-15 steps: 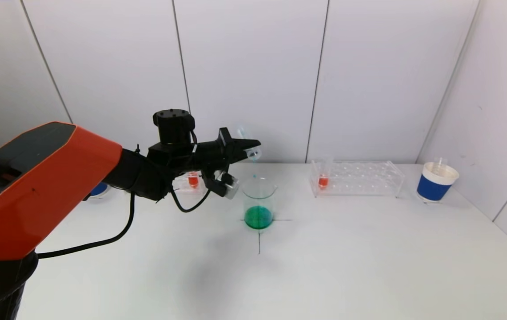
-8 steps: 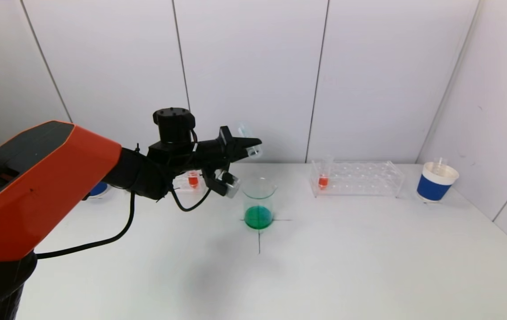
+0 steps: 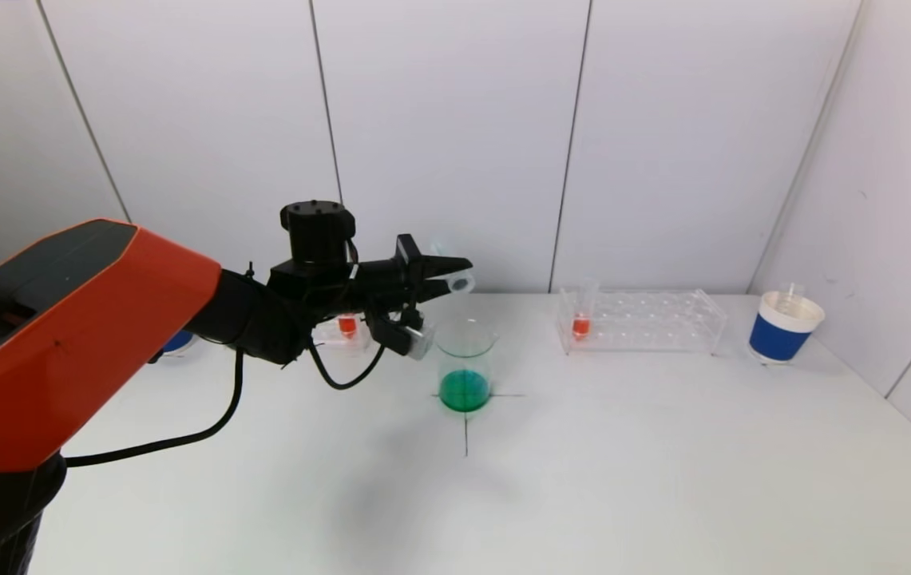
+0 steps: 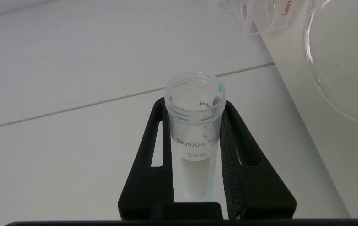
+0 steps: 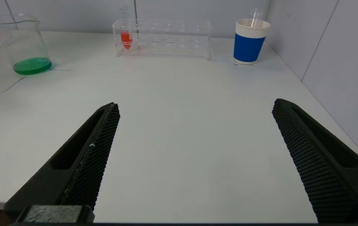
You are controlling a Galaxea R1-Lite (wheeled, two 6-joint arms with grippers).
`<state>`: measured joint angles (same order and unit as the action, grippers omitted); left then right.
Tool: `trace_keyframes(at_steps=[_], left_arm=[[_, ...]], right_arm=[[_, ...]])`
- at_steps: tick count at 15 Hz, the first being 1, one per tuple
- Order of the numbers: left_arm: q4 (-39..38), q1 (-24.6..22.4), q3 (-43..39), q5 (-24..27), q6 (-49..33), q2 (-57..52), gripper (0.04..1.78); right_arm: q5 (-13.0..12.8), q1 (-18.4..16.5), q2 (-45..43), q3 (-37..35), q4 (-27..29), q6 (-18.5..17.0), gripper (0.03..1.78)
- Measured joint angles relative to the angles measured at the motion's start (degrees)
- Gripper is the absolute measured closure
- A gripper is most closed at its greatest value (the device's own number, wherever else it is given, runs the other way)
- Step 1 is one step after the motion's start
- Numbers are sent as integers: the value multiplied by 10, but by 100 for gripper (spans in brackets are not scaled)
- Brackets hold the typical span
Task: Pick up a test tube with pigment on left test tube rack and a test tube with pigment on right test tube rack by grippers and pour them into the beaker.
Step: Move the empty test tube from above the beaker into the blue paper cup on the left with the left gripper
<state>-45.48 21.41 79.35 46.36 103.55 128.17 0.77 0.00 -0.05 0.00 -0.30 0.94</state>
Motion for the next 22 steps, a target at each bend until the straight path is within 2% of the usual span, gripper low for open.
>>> trace_keyframes(at_steps=[7,9,14,22], left_arm=[[-23,1,-4,-5,-150,2,137],[-23,1,-4,-25,-211,2,137],[-78,2,1,-142,-402,2,137],[-84,1,33,-353,-620,-6,137]], right_arm=[[0,0,0,0,0,0,4],[0,0,0,0,0,0,4],[0,0,0,0,0,0,4],[0,0,0,0,0,0,4]])
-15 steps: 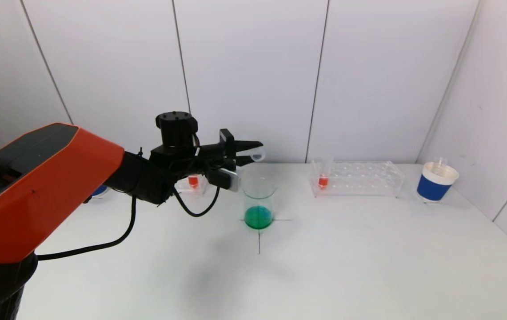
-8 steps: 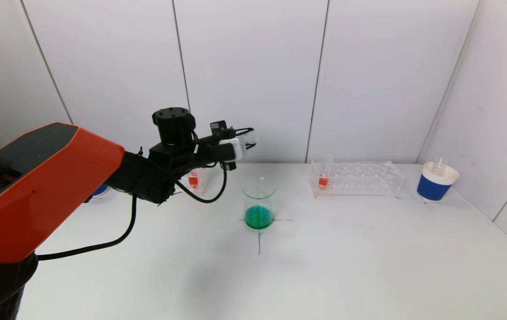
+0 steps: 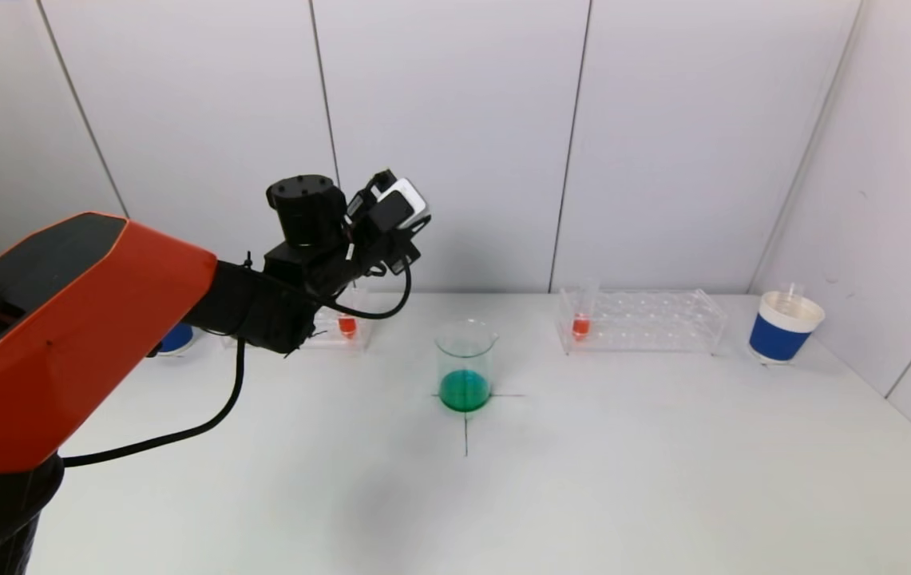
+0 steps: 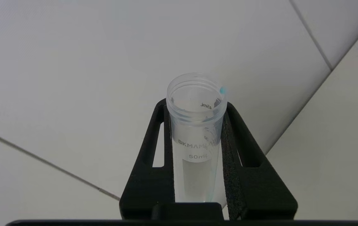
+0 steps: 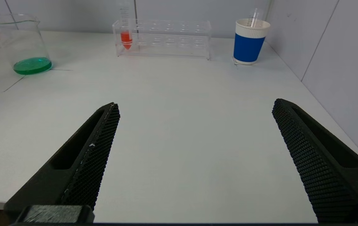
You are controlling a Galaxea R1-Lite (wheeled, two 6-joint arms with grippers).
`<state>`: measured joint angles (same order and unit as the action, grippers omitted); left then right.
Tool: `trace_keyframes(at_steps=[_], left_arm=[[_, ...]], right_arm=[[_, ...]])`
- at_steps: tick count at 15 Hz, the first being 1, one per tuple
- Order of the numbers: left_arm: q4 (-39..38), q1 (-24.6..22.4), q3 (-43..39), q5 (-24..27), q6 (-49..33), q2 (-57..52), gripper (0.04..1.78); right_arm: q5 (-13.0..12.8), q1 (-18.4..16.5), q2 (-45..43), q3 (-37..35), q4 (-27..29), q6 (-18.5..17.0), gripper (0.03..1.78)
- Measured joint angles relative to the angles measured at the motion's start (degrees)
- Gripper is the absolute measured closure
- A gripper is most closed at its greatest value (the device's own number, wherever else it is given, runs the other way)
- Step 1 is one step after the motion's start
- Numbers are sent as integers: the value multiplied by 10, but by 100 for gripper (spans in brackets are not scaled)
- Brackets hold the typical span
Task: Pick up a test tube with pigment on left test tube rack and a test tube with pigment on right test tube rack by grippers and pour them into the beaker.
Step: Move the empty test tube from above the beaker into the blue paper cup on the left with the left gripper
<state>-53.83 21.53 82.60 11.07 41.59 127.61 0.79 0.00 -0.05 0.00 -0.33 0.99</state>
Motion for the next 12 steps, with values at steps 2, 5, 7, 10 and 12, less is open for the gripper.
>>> trace_keyframes(at_steps=[2,5,7,10,12], left_arm=[[12,0,5,-52,-38,-11,137],[63,-12,23,-120,-63,-30,137],[105,-23,51,-163,-95,-40,137],[134,-54,79,-181,-118,-51,137],[137,-76,83,-183,-134,-58,137]], right_arm=[[0,0,0,0,0,0,4],[0,0,0,0,0,0,4],[0,0,0,0,0,0,4],[0,0,0,0,0,0,4],[0,0,0,0,0,0,4]])
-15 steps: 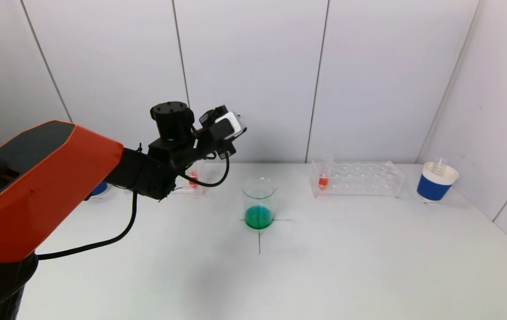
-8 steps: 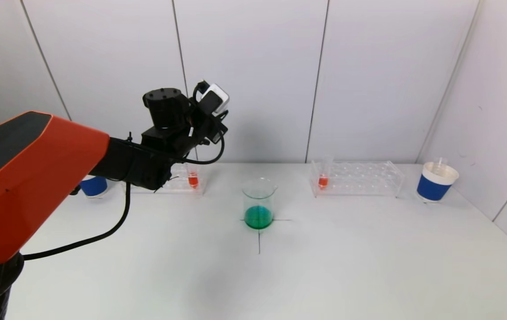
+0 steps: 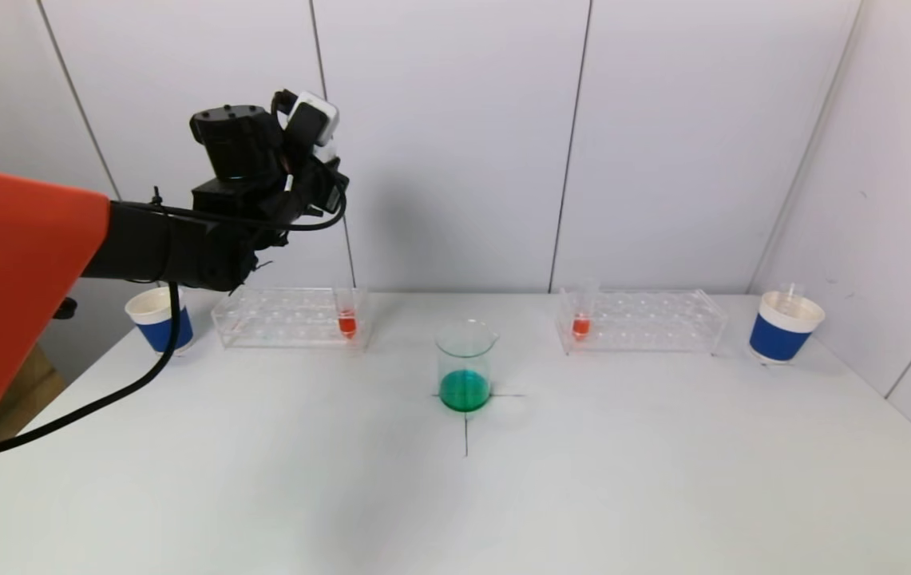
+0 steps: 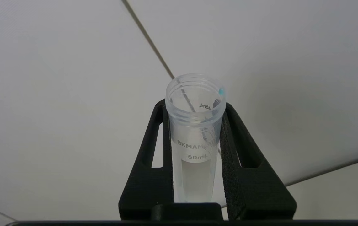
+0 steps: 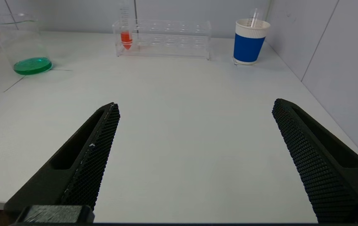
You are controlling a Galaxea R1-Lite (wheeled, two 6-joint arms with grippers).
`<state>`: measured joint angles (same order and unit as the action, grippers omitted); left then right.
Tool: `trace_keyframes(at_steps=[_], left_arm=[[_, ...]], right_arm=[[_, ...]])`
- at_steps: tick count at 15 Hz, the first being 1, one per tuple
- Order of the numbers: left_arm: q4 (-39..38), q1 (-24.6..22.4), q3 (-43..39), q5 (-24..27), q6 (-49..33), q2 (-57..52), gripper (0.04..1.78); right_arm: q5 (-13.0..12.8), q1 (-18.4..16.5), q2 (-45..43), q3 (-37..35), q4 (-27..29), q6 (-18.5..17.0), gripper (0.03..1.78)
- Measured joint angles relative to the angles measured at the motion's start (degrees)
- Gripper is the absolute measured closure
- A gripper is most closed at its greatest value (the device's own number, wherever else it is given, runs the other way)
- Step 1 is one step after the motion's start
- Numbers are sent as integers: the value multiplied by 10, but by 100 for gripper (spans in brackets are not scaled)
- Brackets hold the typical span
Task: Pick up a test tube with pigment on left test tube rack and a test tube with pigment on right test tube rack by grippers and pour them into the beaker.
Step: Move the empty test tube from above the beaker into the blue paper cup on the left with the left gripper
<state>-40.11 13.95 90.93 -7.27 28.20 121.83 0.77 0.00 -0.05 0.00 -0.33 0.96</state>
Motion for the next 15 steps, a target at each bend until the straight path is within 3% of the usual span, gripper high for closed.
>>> trace_keyframes(at_steps=[15], left_arm=[[37,-226,-36,-38,-91,-21,137]], right_arm=[[0,0,0,0,0,0,4]])
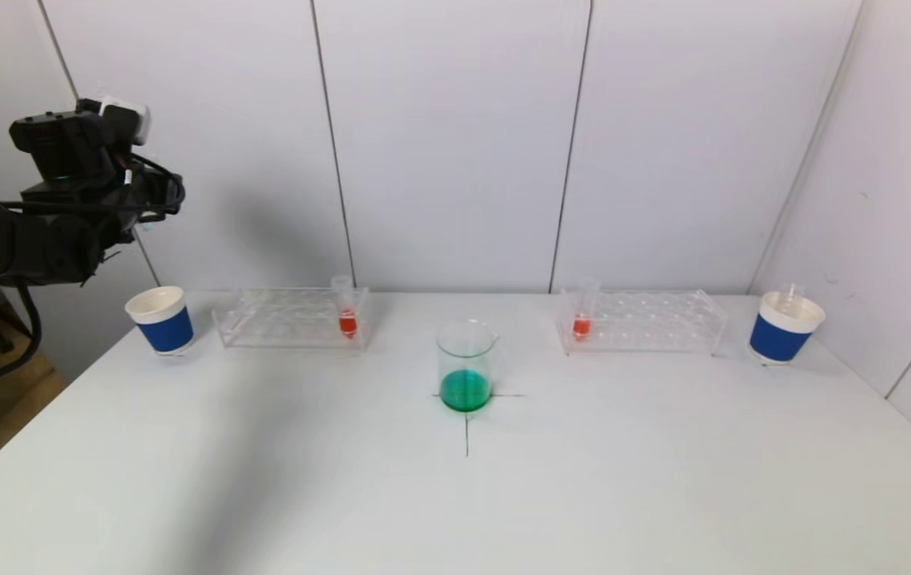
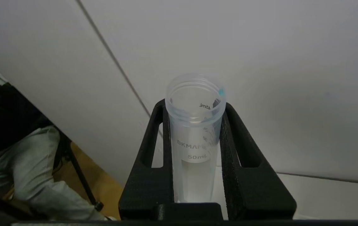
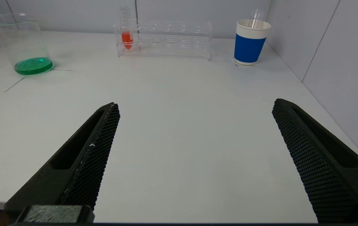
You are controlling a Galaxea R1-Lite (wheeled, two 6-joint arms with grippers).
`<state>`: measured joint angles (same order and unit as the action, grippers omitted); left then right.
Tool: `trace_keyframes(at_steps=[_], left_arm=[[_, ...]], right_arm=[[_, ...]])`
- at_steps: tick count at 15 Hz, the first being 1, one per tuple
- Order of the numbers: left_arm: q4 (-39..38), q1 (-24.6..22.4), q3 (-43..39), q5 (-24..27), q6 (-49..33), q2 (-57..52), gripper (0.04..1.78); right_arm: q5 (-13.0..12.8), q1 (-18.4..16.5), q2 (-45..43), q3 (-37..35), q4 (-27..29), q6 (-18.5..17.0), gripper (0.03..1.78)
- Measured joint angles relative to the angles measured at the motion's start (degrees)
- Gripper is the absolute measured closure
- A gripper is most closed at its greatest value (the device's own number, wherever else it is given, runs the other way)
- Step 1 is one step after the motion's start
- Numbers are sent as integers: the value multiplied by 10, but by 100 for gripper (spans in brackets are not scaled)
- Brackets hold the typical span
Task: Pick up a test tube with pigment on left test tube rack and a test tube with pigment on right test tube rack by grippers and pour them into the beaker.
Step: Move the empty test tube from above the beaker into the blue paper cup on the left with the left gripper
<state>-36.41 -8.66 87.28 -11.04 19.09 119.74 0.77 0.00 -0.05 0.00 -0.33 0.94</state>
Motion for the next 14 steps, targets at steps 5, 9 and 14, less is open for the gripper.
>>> trace_keyframes(at_steps=[5,9,14], left_arm=[[-4,-43,-37,-7,-42,-3,137],[-7,-47,-85,-7,-85,-9,137],[-13,-44,-120,-7,-123,-6,137]], right_arm=[[0,0,0,0,0,0,4],[0,0,0,0,0,0,4],[0,0,0,0,0,0,4]])
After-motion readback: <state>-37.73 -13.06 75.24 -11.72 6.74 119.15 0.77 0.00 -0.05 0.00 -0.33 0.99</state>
